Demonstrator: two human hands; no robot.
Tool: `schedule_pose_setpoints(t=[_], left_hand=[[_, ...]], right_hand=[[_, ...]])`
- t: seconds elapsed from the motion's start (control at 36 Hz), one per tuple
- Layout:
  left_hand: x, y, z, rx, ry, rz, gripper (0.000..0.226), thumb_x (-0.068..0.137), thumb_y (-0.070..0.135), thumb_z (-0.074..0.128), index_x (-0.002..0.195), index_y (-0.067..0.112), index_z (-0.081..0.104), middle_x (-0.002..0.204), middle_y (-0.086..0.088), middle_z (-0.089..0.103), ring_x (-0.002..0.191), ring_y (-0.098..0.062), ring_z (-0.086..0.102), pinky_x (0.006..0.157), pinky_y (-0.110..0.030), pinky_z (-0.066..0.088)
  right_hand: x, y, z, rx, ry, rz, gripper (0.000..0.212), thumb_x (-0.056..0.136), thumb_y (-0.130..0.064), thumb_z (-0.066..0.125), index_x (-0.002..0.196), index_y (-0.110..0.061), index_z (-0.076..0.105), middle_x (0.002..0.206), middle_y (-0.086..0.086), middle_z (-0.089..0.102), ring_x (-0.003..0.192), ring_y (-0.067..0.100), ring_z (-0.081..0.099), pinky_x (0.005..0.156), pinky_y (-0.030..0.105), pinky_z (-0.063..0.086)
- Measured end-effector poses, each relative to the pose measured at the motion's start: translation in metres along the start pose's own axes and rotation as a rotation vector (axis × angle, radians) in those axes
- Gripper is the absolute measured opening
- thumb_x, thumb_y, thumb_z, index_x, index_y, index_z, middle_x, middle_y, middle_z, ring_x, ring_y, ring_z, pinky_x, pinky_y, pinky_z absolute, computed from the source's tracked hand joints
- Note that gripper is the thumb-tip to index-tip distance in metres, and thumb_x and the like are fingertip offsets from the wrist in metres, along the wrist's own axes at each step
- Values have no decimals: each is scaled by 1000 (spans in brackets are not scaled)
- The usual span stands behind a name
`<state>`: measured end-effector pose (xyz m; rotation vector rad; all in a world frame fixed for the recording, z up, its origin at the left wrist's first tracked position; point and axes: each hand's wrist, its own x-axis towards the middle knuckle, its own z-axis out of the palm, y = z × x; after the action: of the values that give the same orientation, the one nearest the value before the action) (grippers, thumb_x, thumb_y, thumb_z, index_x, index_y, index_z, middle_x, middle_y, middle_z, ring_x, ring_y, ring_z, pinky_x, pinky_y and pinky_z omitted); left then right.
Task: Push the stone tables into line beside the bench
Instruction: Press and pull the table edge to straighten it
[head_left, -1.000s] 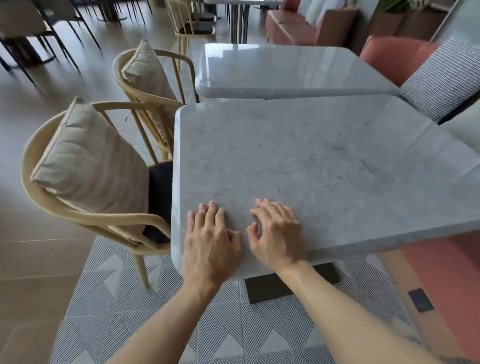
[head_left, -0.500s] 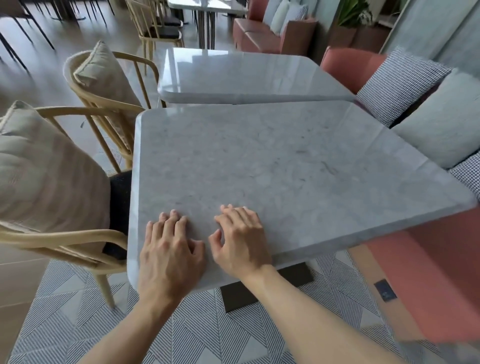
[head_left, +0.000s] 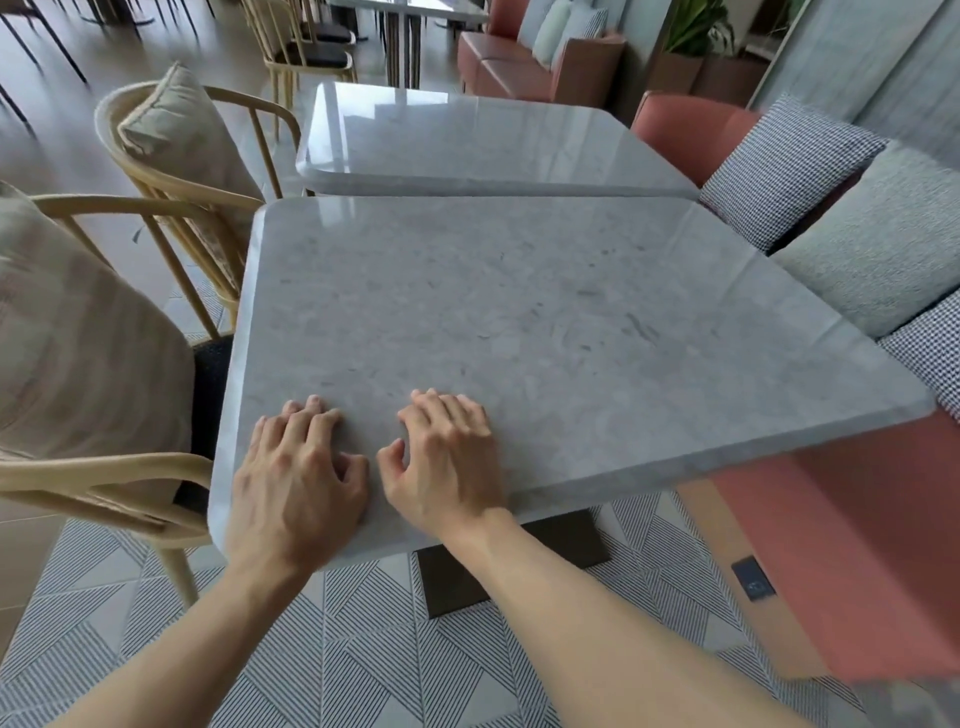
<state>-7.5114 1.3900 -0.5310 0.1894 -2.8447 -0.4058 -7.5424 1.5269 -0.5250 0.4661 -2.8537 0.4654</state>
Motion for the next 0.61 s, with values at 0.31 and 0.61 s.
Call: schedule_pose_setpoints(t=[0.31, 0.61], left_hand=[[24, -16, 3, 6, -4, -25, 45, 85, 25, 61, 129, 11, 63, 142, -5, 57, 138, -24, 45, 111, -42, 38], [32, -21, 4, 0, -9, -19, 44, 86, 29, 60, 128, 17, 64, 144, 1, 56, 138, -18, 45, 112, -38, 40]], right_hand=[[22, -9, 12, -8, 44, 22, 36, 82, -30, 48, 102, -8, 68, 122, 12, 67, 119, 28, 58, 108, 48, 40], [30, -12, 15, 3, 32, 30, 48, 80, -31, 36, 102, -4, 69, 120, 18, 68, 118, 33, 61, 105, 50, 45]])
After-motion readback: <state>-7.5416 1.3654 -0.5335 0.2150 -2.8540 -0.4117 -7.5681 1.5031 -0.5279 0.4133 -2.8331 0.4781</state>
